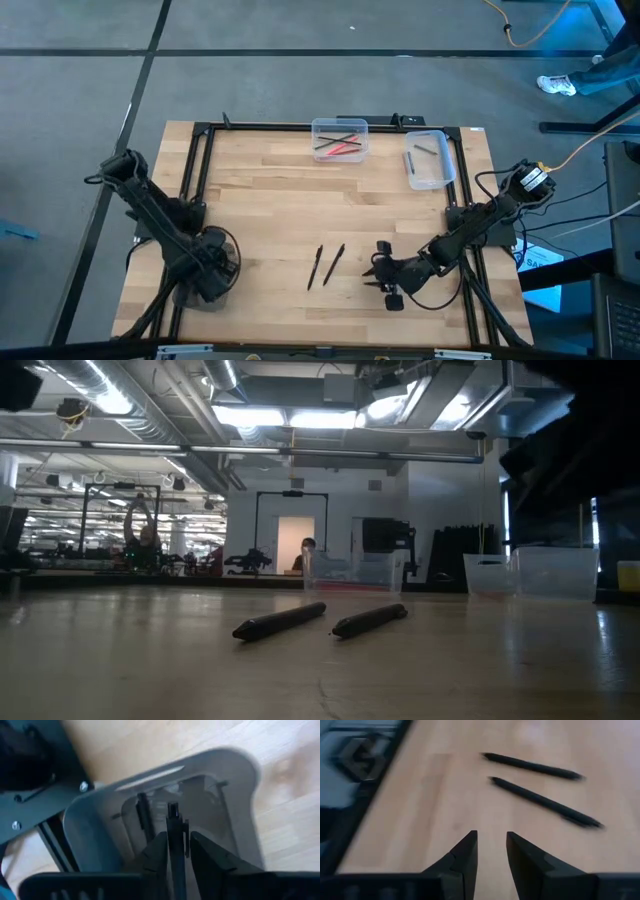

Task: Sort crayons/erasers/pens/pencils in bins
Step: Put the left black pen into the black bin, then put the right black pen into the black bin

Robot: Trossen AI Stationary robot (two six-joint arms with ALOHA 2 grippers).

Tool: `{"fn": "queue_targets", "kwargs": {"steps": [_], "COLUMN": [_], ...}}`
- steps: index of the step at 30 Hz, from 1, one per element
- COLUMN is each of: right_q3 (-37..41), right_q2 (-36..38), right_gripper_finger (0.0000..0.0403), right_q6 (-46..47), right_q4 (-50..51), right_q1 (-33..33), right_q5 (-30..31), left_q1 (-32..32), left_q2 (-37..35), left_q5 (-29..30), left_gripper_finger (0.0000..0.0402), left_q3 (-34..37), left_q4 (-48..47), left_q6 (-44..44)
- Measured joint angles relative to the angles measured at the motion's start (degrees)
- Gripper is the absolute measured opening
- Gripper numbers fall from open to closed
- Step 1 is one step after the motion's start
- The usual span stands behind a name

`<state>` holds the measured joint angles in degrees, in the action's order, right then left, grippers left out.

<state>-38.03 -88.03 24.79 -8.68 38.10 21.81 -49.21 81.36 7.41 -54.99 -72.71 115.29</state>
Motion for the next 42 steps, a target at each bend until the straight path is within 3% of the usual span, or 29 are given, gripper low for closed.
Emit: {"fn": "queue_targets", "kwargs": {"steps": [6, 11, 18, 27, 35, 38, 42], "right_q3": [0.0, -2.0, -11.6, -29.2, -36.0, -36.7, -36.7], "right_q2": [0.0, 0.0, -1.8, -17.1, -26.9, -27.7, -27.8], "right_gripper_finger": [0.0116, 0.0143, 0.0182, 0.0217, 0.0188, 0.0176, 0.0163], "right_q6": [-4.1, -8.2, -21.2, -29.7, -40.5, -43.1, -44.8], "right_q4": [-4.0, -2.3, 4.6, 21.9, 29.6, 31.0, 31.9], "right_q1": [-4.0, -7.6, -12.7, -16.6, -18.6, -20.3, -23.2], "right_q5": [-12.5, -15.5, -19.0, -21.7, -26.1, -26.1, -26.1], "left_q1": [-2.3, -2.0, -1.9, -4.5, -5.1, -4.4, -3.3], "left_q2": [0.0, 0.0, 0.0, -0.1, 0.5, 0.6, 0.7], "left_q5": [-2.0, -2.0, -0.6, 16.9, 44.5, 48.8, 49.2], "left_gripper_finger": [0.0135, 0.0166, 0.0167, 0.0166, 0.0166, 0.0166, 0.0166], "left_q3": [1.8, 1.0, -2.9, -5.9, -5.9, -5.9, -5.9], "left_q4": [0.8, 1.2, -0.5, 0.1, 3.2, 4.2, 4.5], "left_q6": [4.6, 5.8, 4.4, 1.4, -9.9, -13.7, -17.1]}}
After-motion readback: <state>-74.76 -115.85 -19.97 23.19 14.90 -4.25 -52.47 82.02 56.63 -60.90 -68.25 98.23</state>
